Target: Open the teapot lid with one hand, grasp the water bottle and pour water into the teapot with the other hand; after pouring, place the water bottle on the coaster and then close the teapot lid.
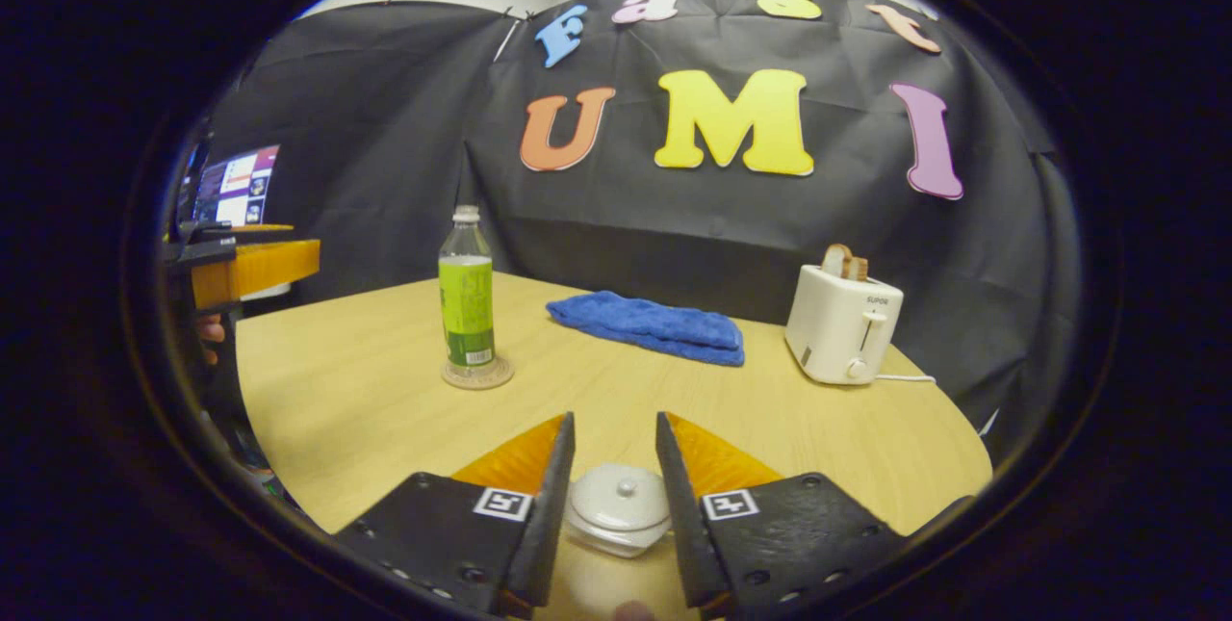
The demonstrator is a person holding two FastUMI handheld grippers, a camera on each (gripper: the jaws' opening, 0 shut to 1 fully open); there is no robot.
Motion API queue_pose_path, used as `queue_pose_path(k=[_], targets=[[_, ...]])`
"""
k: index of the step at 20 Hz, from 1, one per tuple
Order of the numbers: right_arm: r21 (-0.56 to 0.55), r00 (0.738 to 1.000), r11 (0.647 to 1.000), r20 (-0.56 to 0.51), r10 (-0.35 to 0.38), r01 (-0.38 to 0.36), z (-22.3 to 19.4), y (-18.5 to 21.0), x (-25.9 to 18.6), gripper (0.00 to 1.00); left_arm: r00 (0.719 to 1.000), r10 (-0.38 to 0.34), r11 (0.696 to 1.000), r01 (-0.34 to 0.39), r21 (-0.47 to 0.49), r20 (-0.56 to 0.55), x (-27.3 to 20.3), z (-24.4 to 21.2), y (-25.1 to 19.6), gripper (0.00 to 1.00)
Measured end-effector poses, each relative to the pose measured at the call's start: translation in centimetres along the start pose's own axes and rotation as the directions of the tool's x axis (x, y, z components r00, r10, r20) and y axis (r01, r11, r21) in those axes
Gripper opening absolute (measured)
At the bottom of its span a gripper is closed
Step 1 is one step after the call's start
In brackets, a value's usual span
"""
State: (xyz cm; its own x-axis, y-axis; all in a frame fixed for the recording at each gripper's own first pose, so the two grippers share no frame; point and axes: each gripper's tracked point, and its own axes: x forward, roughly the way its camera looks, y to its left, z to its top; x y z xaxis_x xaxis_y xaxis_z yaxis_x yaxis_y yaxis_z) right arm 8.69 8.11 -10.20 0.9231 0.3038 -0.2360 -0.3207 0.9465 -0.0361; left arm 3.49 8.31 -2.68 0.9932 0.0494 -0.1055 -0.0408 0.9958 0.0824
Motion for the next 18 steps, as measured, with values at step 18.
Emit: queue_pose_path(k=[18], targets=[[0.077, 0.924, 0.947, 0.206, -0.321, 0.312, 6.4, -4.2, -12.4, 0.94, 0.995, -0.047, 0.998, 0.049, -0.027, 0.088, -4.3, 4.0, -8.0, 0.99]])
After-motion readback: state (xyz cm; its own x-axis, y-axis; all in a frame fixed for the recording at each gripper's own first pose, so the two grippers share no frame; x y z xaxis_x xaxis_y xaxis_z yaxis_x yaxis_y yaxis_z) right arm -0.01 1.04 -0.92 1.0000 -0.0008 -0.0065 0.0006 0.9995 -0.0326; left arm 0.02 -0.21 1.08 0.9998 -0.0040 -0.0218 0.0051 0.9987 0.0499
